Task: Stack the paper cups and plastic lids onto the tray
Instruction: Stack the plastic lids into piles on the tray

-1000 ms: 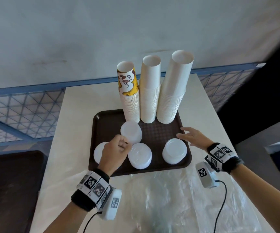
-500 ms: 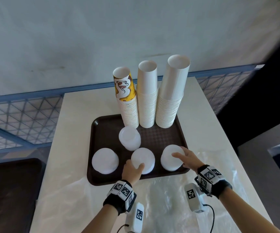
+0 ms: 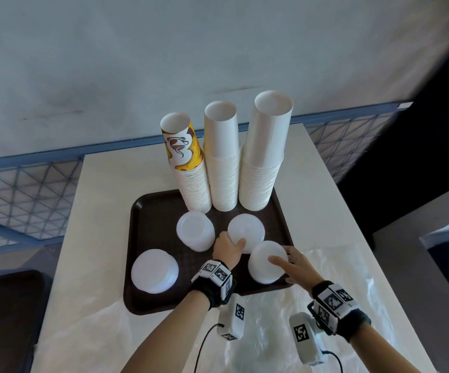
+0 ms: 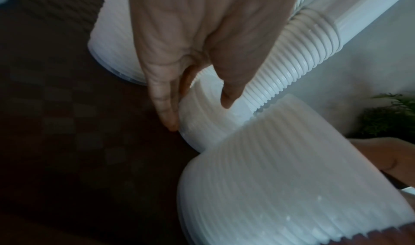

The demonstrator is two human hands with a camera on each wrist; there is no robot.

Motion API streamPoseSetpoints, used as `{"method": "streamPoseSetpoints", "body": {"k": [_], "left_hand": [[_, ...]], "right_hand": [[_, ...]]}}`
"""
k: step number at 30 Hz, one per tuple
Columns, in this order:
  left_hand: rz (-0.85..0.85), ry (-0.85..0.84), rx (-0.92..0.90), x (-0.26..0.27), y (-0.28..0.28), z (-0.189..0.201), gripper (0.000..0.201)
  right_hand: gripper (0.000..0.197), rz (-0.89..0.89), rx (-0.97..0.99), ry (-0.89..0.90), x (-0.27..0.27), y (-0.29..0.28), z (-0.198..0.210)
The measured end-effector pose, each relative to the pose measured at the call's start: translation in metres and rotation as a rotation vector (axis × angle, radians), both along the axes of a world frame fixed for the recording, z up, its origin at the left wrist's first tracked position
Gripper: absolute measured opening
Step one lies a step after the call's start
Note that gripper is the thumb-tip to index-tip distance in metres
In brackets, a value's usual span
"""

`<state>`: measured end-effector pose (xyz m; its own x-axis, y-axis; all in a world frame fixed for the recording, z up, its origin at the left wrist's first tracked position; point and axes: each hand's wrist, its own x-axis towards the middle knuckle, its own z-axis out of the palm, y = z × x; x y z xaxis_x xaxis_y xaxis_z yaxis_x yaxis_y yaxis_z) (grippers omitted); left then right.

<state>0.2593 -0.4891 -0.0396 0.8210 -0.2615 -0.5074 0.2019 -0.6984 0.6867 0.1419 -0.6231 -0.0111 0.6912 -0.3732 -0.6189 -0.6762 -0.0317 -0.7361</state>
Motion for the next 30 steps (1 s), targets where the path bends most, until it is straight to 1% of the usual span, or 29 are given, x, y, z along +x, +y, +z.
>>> {"method": "streamPoseSetpoints", "body": {"k": [4,7,9,11,13,16,18,19,20,21,22,24,26,27,29,30], "left_hand": [[-0.097,0.021,-0.020,0.004,-0.007,0.002,0.045],[-0.152,0.078,-0.075,0.003,-0.007,0.008,0.056],[-0.184,0.067,-0.059,-0.001,-0.005,0.012,0.057],[-0.188,0.008,-0.063,-0.007,0.001,0.020,0.050],[-0.170,-0.138,-0.152,-0.015,0.010,0.031,0.039],[-0.078,-0.487,-0.343,-0.021,0.029,0.059,0.024],[0.010,-0.737,-0.367,-0.013,0.045,0.077,0.020],[0.050,-0.831,-0.345,-0.005,0.053,0.083,0.023],[0.091,-0.875,-0.303,0.004,0.062,0.086,0.026],[0.133,-0.848,-0.254,0.014,0.071,0.088,0.027],[0.174,-0.760,-0.204,0.024,0.078,0.088,0.029],[0.193,-0.484,-0.147,0.043,0.090,0.082,0.035],[0.123,-0.223,-0.159,0.058,0.096,0.074,0.039],[0.064,-0.142,-0.159,0.064,0.097,0.070,0.040],[-0.047,-0.059,-0.142,0.071,0.094,0.063,0.042],[-0.074,-0.040,-0.134,0.073,0.093,0.061,0.043]], "right_hand": [[0.046,0.014,0.005,0.004,0.001,0.000,0.001],[0.046,0.017,0.016,0.008,0.002,0.000,0.004],[0.047,0.022,0.020,0.012,0.002,-0.001,0.004],[0.050,0.028,0.035,0.012,0.001,-0.002,0.004],[0.053,0.031,0.044,0.009,0.001,-0.003,0.004],[0.042,0.036,0.061,0.005,-0.001,-0.003,0.006],[0.037,0.040,0.072,-0.001,-0.002,-0.003,0.007],[0.037,0.041,0.075,-0.004,-0.003,-0.002,0.008],[0.039,0.043,0.075,-0.008,-0.003,-0.002,0.009],[0.041,0.047,0.074,-0.009,-0.003,-0.001,0.010],[0.044,0.049,0.075,-0.011,-0.003,0.001,0.010],[0.049,0.052,0.086,-0.029,-0.003,0.004,0.012],[0.062,0.055,0.093,-0.048,-0.002,0.008,0.015],[0.068,0.056,0.092,-0.051,-0.002,0.009,0.016],[0.072,0.057,0.085,-0.054,-0.001,0.011,0.016],[0.072,0.056,0.083,-0.054,-0.002,0.011,0.016]]}}
